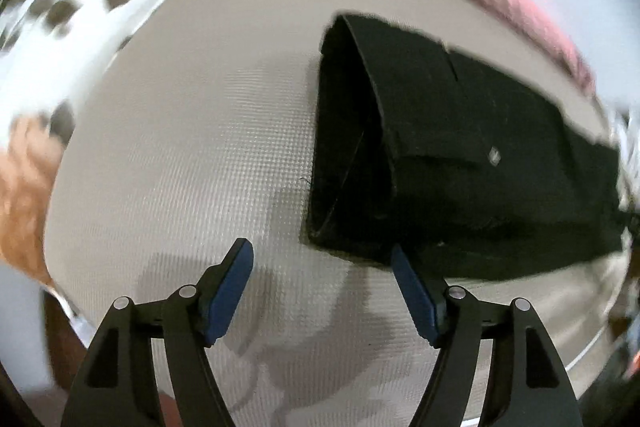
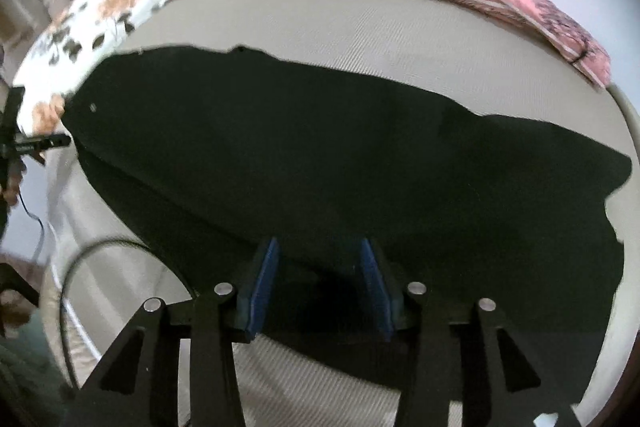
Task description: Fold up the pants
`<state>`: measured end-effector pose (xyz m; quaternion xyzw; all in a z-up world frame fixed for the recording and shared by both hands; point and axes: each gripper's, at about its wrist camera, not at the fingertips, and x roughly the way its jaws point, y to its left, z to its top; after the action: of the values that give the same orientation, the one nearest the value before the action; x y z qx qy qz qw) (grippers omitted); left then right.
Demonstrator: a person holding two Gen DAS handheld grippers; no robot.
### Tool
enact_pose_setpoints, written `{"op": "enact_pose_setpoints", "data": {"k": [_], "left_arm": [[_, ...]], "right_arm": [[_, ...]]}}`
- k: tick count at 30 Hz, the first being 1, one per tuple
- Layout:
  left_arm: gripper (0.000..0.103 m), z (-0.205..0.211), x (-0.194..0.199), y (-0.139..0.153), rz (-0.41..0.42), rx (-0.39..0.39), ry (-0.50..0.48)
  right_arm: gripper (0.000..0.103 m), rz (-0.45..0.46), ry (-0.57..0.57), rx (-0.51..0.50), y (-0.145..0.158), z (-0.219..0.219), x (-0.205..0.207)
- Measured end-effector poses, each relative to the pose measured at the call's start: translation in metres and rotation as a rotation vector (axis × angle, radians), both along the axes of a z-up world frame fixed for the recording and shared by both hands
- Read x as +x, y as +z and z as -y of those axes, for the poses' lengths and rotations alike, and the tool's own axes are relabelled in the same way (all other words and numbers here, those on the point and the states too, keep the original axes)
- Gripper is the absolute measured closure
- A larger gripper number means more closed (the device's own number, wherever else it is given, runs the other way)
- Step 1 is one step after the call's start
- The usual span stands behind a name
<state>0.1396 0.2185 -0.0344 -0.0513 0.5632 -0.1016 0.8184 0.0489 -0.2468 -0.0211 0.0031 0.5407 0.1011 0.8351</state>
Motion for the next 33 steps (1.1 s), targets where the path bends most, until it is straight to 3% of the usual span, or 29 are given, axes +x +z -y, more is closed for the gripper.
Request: {"op": "enact_pose_setpoints", "data": {"k": [4,7,10,16,20,24,25,26,27,29,31,33], "left_arm": [[0.031,-0.003,-0.021,0.015,0.021,-0.263,0.086],[0.031,0.008,-0.023,0.011,0.008,-0.395,0.112],[0.031,0.017,-0.017,-0.001,-0.042,-0.458,0.135],[0.031,0.027,0.000,-0.018,-0.106,-0.495,0.172],[0.031,0.032,0.011,-0.027,-0.106,-0.484,0.209],[0.031,0.026,0.018,-0.035,-0.124,-0.531,0.258],[0.032,0.025,0.019,-0.035,-0.123,-0.536,0.264],[0.034,0.025,0.022,-0.035,-0.116,-0.536,0.271],[0.037,0.024,0.023,-0.036,-0.115,-0.528,0.270],[0.057,0.023,0.025,-0.036,-0.111,-0.486,0.259],[0.067,0.022,0.031,-0.035,-0.117,-0.455,0.219],[0.070,0.021,0.035,-0.033,-0.119,-0.445,0.201]], "right_arm": [[0.062,-0.017,-0.096,0.118,0.010,0.017,-0.017],[0.062,-0.055,-0.215,0.250,0.004,0.035,-0.022],[0.061,-0.084,-0.324,0.329,-0.010,0.050,-0.021],[0.061,-0.125,-0.446,0.418,-0.036,0.069,-0.016],[0.061,-0.113,-0.534,0.458,-0.052,0.083,-0.010],[0.061,-0.065,-0.579,0.505,-0.058,0.093,-0.005],[0.066,-0.054,-0.584,0.505,-0.058,0.095,-0.004],[0.083,-0.045,-0.586,0.501,-0.058,0.096,-0.003],[0.092,-0.050,-0.579,0.498,-0.059,0.096,-0.001],[0.094,-0.046,-0.568,0.511,-0.061,0.098,0.000],[0.096,-0.034,-0.552,0.490,-0.059,0.096,0.000],[0.097,-0.025,-0.534,0.476,-0.053,0.093,-0.001]]}}
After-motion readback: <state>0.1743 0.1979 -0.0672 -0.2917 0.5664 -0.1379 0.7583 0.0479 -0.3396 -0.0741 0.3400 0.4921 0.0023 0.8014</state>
